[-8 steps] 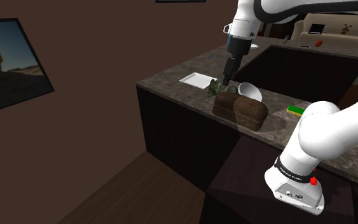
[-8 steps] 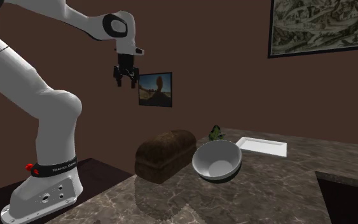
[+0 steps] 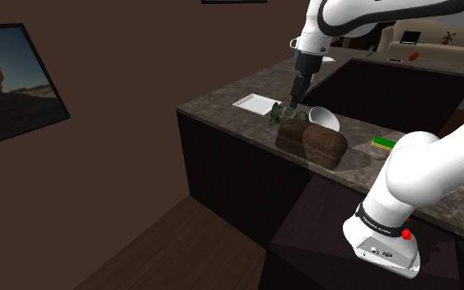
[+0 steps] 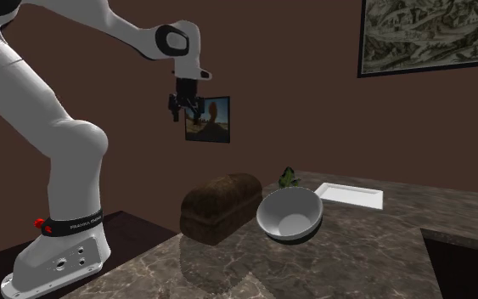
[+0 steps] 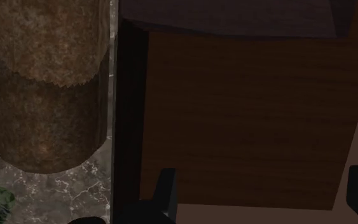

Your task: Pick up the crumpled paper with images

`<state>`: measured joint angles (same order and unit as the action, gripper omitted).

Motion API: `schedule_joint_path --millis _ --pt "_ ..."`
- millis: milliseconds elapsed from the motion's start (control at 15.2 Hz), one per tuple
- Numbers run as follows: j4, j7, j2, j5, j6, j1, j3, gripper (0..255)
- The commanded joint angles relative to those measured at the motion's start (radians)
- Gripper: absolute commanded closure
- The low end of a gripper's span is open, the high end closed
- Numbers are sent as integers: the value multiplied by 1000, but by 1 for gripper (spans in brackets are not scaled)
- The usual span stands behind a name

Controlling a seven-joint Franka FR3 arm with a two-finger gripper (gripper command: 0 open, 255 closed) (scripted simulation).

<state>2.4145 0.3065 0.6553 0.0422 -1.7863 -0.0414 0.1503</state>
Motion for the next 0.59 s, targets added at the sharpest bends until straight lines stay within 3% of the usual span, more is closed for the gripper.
schedule_joint_path --millis 0,528 --pt "-17 55 -52 -16 -28 -11 44 0" --pt "-133 264 -283 -27 -111 -33 204 0"
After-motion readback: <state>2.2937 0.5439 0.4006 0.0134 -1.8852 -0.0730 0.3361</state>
